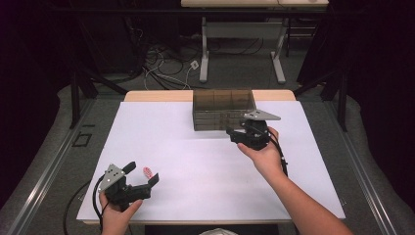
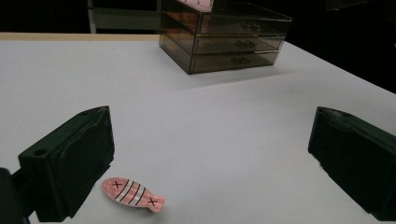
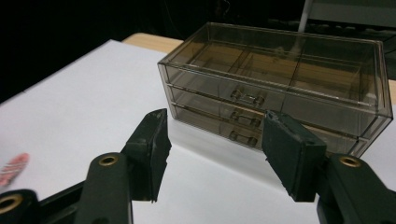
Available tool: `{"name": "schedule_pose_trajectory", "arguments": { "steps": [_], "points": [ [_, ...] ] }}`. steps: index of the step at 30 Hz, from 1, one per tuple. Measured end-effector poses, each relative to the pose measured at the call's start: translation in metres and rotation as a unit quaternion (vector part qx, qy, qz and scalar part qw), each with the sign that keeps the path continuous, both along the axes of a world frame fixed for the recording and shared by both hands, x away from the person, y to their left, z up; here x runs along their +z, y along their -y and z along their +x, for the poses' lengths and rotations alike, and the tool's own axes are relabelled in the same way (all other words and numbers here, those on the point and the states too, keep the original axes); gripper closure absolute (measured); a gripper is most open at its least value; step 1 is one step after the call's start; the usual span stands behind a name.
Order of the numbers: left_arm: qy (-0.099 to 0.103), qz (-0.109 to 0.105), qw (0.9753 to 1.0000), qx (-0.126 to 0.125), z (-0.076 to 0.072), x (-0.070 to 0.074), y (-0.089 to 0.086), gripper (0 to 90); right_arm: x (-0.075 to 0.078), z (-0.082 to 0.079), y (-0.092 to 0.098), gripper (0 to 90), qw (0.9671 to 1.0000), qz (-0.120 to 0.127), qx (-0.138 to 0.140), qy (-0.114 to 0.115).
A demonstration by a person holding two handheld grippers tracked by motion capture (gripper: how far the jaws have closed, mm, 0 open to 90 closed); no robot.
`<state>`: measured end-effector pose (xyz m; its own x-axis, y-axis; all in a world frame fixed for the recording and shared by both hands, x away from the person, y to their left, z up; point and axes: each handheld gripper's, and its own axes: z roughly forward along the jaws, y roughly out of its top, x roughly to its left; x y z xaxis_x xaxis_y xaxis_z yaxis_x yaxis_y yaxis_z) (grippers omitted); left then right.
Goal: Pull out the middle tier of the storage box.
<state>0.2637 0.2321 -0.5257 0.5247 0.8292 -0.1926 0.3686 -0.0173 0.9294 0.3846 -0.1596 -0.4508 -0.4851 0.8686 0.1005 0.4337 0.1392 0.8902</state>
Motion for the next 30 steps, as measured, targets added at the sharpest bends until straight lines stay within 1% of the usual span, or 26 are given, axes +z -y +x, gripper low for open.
{"name": "schedule_pose_trajectory", "arguments": {
  "steps": [1,3,4,7,9,10,11,12,13,14,15,19,22,23,28,29,30],
  "points": [
    [0.0,0.0,1.0,0.001,0.0,0.0,0.0,0.7,0.001,0.004,-0.006,41.6,0.9999,-0.01,0.002,-0.002],
    [-0.001,-0.002,1.0,0.001,0.0,0.0,-0.001,0.6,0.001,0.005,-0.007,41.6,0.9999,-0.014,0.004,-0.001],
    [-0.003,-0.005,1.0,0.003,0.001,-0.001,-0.001,0.7,0.001,0.009,-0.013,41.1,0.9998,-0.016,0.008,-0.001],
    [-0.007,-0.006,1.0,0.002,0.001,-0.001,-0.002,0.7,0.001,0.013,-0.018,40.7,0.9998,-0.02,0.01,-0.002],
    [-0.003,-0.005,1.0,0.002,0.001,0.0,-0.002,0.8,0.0,0.017,-0.023,40.4,0.9998,-0.017,0.005,-0.013],
    [-0.003,-0.005,1.0,0.002,0.001,0.0,-0.002,0.8,0.0,0.017,-0.023,40.4,0.9998,-0.017,0.005,-0.013],
    [-0.003,-0.005,1.0,0.002,0.0,0.0,-0.002,0.8,0.0,0.021,-0.025,40.0,0.9996,-0.013,-0.002,-0.025],
    [-0.002,-0.006,1.0,0.003,0.0,0.0,-0.003,0.8,0.0,0.021,-0.025,40.0,0.9996,-0.013,-0.002,-0.025],
    [-0.002,-0.008,1.0,0.003,0.001,0.0,-0.003,0.8,-0.001,0.023,-0.027,40.0,0.9995,-0.01,-0.007,-0.03],
    [-0.006,-0.006,1.0,0.003,0.002,-0.001,-0.004,0.8,-0.002,0.026,-0.03,40.5,0.9991,-0.012,-0.013,-0.037],
    [-0.007,-0.006,1.0,0.003,0.002,-0.001,-0.004,0.8,-0.003,0.028,-0.031,40.7,0.9991,-0.011,-0.014,-0.039],
    [-0.006,-0.008,0.9999,0.002,0.002,-0.001,-0.004,0.9,-0.007,0.033,-0.037,41.4,0.9989,0.002,-0.022,-0.042],
    [-0.006,-0.007,1.0,0.002,0.002,-0.001,-0.004,0.9,-0.009,0.035,-0.04,41.5,0.9988,0.004,-0.023,-0.044],
    [-0.006,-0.007,1.0,0.001,0.002,-0.001,-0.004,0.9,-0.011,0.037,-0.043,41.5,0.9986,0.01,-0.025,-0.046],
    [-0.006,-0.006,1.0,0.001,0.002,-0.001,-0.003,0.9,-0.014,0.04,-0.048,41.6,0.9984,0.022,-0.021,-0.048],
    [-0.005,-0.006,1.0,0.001,0.002,-0.001,-0.003,1.0,-0.014,0.041,-0.05,41.9,0.9982,0.033,-0.017,-0.048],
    [-0.005,-0.006,1.0,0.001,0.002,-0.001,-0.003,1.0,-0.014,0.041,-0.05,41.9,0.9982,0.033,-0.017,-0.048]
  ]
}}
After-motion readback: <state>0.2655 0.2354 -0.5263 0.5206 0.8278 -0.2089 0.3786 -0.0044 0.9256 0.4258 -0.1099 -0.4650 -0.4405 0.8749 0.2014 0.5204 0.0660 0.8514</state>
